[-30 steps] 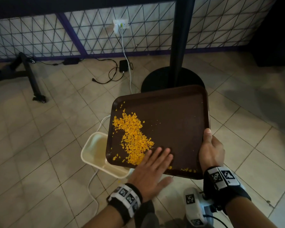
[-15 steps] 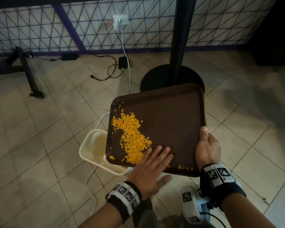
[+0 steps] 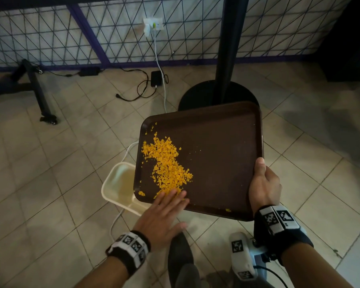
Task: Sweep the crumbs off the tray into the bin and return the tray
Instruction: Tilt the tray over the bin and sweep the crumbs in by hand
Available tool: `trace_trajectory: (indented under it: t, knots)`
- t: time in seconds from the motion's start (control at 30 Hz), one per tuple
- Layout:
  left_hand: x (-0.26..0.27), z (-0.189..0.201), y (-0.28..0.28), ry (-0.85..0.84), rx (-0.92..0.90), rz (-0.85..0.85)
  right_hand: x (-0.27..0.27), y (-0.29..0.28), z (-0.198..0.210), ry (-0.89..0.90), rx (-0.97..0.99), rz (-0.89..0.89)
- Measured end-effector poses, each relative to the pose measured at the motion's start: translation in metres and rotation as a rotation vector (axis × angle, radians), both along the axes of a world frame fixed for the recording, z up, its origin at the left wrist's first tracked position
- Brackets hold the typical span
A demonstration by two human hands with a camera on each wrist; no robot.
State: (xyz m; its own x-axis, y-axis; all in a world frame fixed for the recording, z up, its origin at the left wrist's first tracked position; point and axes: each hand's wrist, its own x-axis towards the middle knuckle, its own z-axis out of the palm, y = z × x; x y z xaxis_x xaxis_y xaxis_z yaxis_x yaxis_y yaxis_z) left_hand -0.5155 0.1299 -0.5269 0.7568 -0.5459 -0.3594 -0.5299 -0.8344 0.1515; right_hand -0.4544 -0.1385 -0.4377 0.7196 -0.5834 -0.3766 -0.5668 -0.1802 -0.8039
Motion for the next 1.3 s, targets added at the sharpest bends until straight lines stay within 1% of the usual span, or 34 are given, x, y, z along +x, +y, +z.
trace_trajectory:
  t: [0.1, 0.17, 0.23, 0.3, 0.37, 0.43, 0.47, 0.53, 0.57, 0.63, 0.67, 0.73, 0.8, 0.87, 0.93, 1.0, 1.07, 1.17, 1.23, 1.3]
  knots:
    - [0.006, -0.001, 0.017, -0.005, 0.044, 0.010, -0.001, -0.001, 0.001, 0.003, -0.020, -0.001]
    - [0.009, 0.007, 0.009, -0.018, 0.000, 0.017, -0.001, -0.002, 0.000, 0.007, -0.025, -0.003]
    - [0.010, 0.017, -0.017, -0.017, -0.096, -0.007, -0.001, -0.001, 0.000, 0.014, -0.018, -0.003]
    - [0.008, 0.026, -0.054, -0.013, -0.193, -0.071, 0.000, 0.001, 0.000, 0.010, -0.022, 0.000]
    - [0.002, 0.029, -0.085, -0.028, -0.202, -0.176, 0.000, 0.003, 0.001, 0.001, -0.031, 0.006]
    - [-0.005, 0.026, -0.099, -0.052, -0.162, -0.254, -0.001, 0.005, 0.003, 0.007, -0.030, 0.011]
    - [-0.008, 0.023, -0.097, -0.049, -0.178, -0.233, -0.001, 0.005, 0.003, 0.011, -0.032, 0.014]
    - [-0.011, 0.015, -0.077, -0.020, -0.239, -0.098, -0.001, 0.004, 0.005, 0.011, -0.032, 0.020]
    - [-0.012, 0.010, -0.061, -0.013, -0.232, -0.031, -0.001, 0.004, 0.005, 0.007, -0.028, 0.018]
    - [-0.013, -0.001, -0.025, -0.036, -0.142, 0.060, -0.001, 0.003, 0.006, 0.000, -0.028, 0.015]
    - [-0.013, -0.004, -0.009, -0.036, -0.088, 0.082, 0.000, 0.003, 0.006, 0.000, -0.031, 0.020]
    - [-0.011, -0.005, 0.013, -0.016, -0.005, 0.072, 0.000, 0.005, 0.007, 0.008, -0.036, 0.030]
    - [-0.002, -0.001, 0.023, -0.020, -0.002, 0.067, 0.000, 0.007, 0.007, 0.009, -0.045, 0.034]
    - [0.020, 0.011, 0.022, -0.063, -0.079, 0.139, 0.000, 0.007, 0.006, 0.003, -0.055, 0.038]
    - [0.055, 0.024, 0.015, -0.119, -0.198, 0.261, 0.000, 0.006, 0.005, 0.007, -0.060, 0.037]
    - [0.097, 0.034, 0.007, -0.161, -0.259, 0.375, 0.000, 0.006, 0.003, 0.020, -0.062, 0.035]
    - [0.136, 0.038, 0.000, -0.181, -0.254, 0.437, 0.001, 0.005, 0.003, 0.022, -0.064, 0.041]
    - [0.180, 0.031, -0.006, -0.131, -0.197, 0.469, 0.001, 0.003, 0.002, 0.008, -0.074, 0.050]
    - [0.190, 0.022, -0.003, -0.100, -0.158, 0.493, 0.001, 0.001, 0.003, -0.007, -0.082, 0.051]
    - [0.186, 0.012, 0.009, -0.062, -0.133, 0.563, 0.002, -0.002, 0.004, -0.020, -0.075, 0.043]
